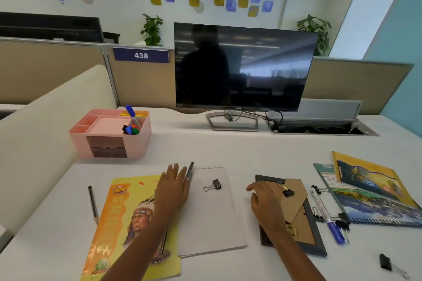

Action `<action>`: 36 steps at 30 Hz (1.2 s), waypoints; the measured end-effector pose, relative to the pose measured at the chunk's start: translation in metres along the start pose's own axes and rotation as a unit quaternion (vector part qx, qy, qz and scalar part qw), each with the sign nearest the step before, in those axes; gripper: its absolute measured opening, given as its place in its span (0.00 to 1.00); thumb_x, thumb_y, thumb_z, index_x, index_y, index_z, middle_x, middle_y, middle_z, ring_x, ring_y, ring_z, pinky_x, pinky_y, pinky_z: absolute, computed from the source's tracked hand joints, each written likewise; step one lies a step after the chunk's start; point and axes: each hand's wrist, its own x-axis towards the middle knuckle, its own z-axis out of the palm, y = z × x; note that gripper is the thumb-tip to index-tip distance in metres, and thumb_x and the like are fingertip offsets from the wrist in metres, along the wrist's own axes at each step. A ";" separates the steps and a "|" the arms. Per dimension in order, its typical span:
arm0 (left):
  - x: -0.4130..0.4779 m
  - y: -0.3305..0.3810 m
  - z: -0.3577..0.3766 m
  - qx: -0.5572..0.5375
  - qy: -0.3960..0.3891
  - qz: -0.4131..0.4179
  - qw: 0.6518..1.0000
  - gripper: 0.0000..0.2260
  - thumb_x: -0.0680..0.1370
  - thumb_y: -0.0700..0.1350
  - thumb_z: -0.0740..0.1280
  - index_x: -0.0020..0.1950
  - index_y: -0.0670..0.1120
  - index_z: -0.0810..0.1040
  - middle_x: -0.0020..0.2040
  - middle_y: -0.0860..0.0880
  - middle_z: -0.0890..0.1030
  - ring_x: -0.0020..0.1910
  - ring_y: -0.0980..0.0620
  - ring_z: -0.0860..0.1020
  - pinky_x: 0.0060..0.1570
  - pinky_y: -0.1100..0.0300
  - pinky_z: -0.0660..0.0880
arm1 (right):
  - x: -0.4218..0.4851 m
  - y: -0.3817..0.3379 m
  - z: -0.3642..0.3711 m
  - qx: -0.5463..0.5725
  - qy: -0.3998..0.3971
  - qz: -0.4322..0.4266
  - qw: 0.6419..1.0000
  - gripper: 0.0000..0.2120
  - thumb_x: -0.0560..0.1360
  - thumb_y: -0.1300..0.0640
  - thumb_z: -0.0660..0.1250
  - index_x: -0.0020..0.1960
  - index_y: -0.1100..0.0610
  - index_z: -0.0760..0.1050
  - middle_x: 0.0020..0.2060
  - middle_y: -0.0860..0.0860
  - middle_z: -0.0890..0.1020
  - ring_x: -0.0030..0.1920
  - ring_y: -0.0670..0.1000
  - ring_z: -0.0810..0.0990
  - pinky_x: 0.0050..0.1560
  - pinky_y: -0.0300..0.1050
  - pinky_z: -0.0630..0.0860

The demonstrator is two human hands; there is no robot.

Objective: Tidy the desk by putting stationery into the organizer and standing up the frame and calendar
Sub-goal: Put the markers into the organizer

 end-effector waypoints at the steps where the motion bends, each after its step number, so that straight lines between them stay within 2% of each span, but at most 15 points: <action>1: 0.001 0.011 0.005 0.002 -0.006 0.012 1.000 0.20 0.72 0.46 0.54 0.52 0.38 0.81 0.50 0.36 0.82 0.48 0.36 0.81 0.42 0.46 0.79 | -0.003 0.004 -0.003 0.000 0.007 -0.004 1.000 0.11 0.71 0.73 0.61 0.46 0.62 0.78 0.47 0.57 0.81 0.50 0.47 0.74 0.51 0.25 0.63; 6: -0.005 0.051 0.034 0.021 -0.034 0.051 0.998 0.20 0.71 0.47 0.54 0.51 0.41 0.81 0.52 0.37 0.82 0.51 0.38 0.81 0.44 0.45 0.78 | -0.014 0.028 -0.029 0.001 0.022 0.034 0.999 0.10 0.76 0.65 0.58 0.53 0.61 0.75 0.55 0.55 0.76 0.51 0.53 0.76 0.47 0.36 0.71; 9: -0.011 0.064 0.046 0.019 -0.055 0.043 0.997 0.21 0.71 0.48 0.54 0.52 0.42 0.81 0.51 0.39 0.82 0.51 0.40 0.81 0.44 0.46 0.78 | -0.020 0.048 -0.049 0.002 0.067 0.074 0.995 0.11 0.77 0.65 0.56 0.55 0.60 0.75 0.57 0.56 0.76 0.51 0.52 0.76 0.44 0.36 0.72; 13: -0.012 0.068 0.052 -0.008 -0.041 0.020 0.999 0.22 0.72 0.48 0.53 0.54 0.40 0.81 0.51 0.37 0.82 0.50 0.37 0.81 0.45 0.41 0.77 | -0.023 0.074 -0.072 -0.034 0.095 0.157 0.982 0.14 0.76 0.68 0.56 0.58 0.61 0.74 0.61 0.60 0.73 0.59 0.58 0.74 0.51 0.48 0.76; 15: -0.011 0.068 0.053 -0.031 -0.041 0.018 0.999 0.24 0.73 0.49 0.51 0.58 0.39 0.79 0.55 0.36 0.80 0.53 0.36 0.79 0.50 0.40 0.75 | -0.024 0.084 -0.078 -0.057 0.098 0.175 0.978 0.17 0.74 0.71 0.57 0.60 0.63 0.73 0.61 0.62 0.74 0.61 0.60 0.72 0.53 0.52 0.75; 17: -0.013 0.069 0.055 -0.058 -0.026 0.020 0.998 0.29 0.74 0.53 0.45 0.66 0.40 0.73 0.63 0.36 0.74 0.63 0.36 0.73 0.61 0.42 0.68 | -0.024 0.092 -0.081 -0.084 0.083 0.203 0.972 0.18 0.73 0.71 0.57 0.62 0.64 0.71 0.60 0.64 0.73 0.61 0.63 0.71 0.55 0.55 0.74; 18: -0.014 0.069 0.056 -0.058 -0.023 0.025 0.998 0.32 0.73 0.55 0.42 0.69 0.41 0.69 0.67 0.36 0.70 0.67 0.37 0.68 0.66 0.43 0.63 | -0.024 0.095 -0.081 -0.104 0.070 0.214 0.969 0.19 0.73 0.71 0.57 0.63 0.64 0.70 0.58 0.65 0.74 0.59 0.64 0.72 0.53 0.57 0.74; 20: -0.014 0.069 0.056 -0.057 -0.014 0.025 0.998 0.35 0.72 0.56 0.39 0.71 0.42 0.66 0.70 0.37 0.67 0.70 0.38 0.64 0.69 0.45 0.58 | -0.021 0.100 -0.081 -0.144 0.047 0.213 0.965 0.18 0.73 0.69 0.58 0.63 0.64 0.70 0.53 0.66 0.77 0.55 0.65 0.74 0.50 0.56 0.75; 22: -0.015 0.069 0.057 -0.061 -0.005 0.020 0.998 0.33 0.73 0.55 0.41 0.70 0.41 0.68 0.68 0.37 0.69 0.68 0.37 0.66 0.67 0.43 0.61 | -0.017 0.102 -0.080 -0.166 0.027 0.205 0.964 0.19 0.74 0.68 0.58 0.64 0.62 0.69 0.51 0.65 0.79 0.53 0.64 0.76 0.48 0.54 0.75; 25: -0.014 0.068 0.058 -0.065 -0.020 0.010 0.998 0.28 0.74 0.52 0.47 0.65 0.39 0.73 0.63 0.35 0.75 0.63 0.35 0.73 0.61 0.41 0.67 | -0.010 0.105 -0.082 -0.149 0.021 0.212 0.965 0.21 0.73 0.68 0.58 0.65 0.61 0.66 0.53 0.65 0.78 0.54 0.64 0.76 0.49 0.54 0.75; 29: -0.016 0.070 0.051 -0.061 0.002 0.024 0.998 0.22 0.74 0.48 0.52 0.58 0.38 0.78 0.53 0.38 0.81 0.54 0.37 0.79 0.51 0.43 0.75 | 0.001 0.091 -0.095 -0.071 0.091 0.226 0.967 0.19 0.72 0.70 0.59 0.64 0.65 0.66 0.54 0.68 0.75 0.54 0.66 0.74 0.48 0.56 0.75; 32: -0.015 0.074 0.044 -0.079 0.044 0.064 0.994 0.19 0.73 0.46 0.54 0.53 0.39 0.80 0.50 0.40 0.83 0.50 0.39 0.81 0.46 0.46 0.78 | 0.011 0.062 -0.104 -0.020 0.131 0.186 0.974 0.22 0.73 0.68 0.61 0.66 0.65 0.63 0.56 0.67 0.73 0.55 0.66 0.74 0.48 0.57 0.75; 34: -0.012 0.078 0.041 -0.119 0.075 0.090 0.986 0.18 0.74 0.45 0.54 0.52 0.40 0.80 0.48 0.42 0.83 0.46 0.42 0.82 0.43 0.51 0.79 | 0.017 0.036 -0.105 0.060 0.142 0.149 0.977 0.23 0.74 0.67 0.62 0.68 0.63 0.62 0.57 0.63 0.72 0.52 0.61 0.76 0.45 0.54 0.78; 36: -0.011 0.087 0.036 -0.197 0.100 0.102 0.970 0.17 0.76 0.46 0.54 0.55 0.41 0.79 0.50 0.46 0.82 0.45 0.47 0.81 0.44 0.58 0.77 | 0.023 0.006 -0.101 0.185 0.137 0.135 0.964 0.23 0.74 0.66 0.63 0.68 0.61 0.62 0.55 0.58 0.73 0.48 0.55 0.75 0.36 0.43 0.77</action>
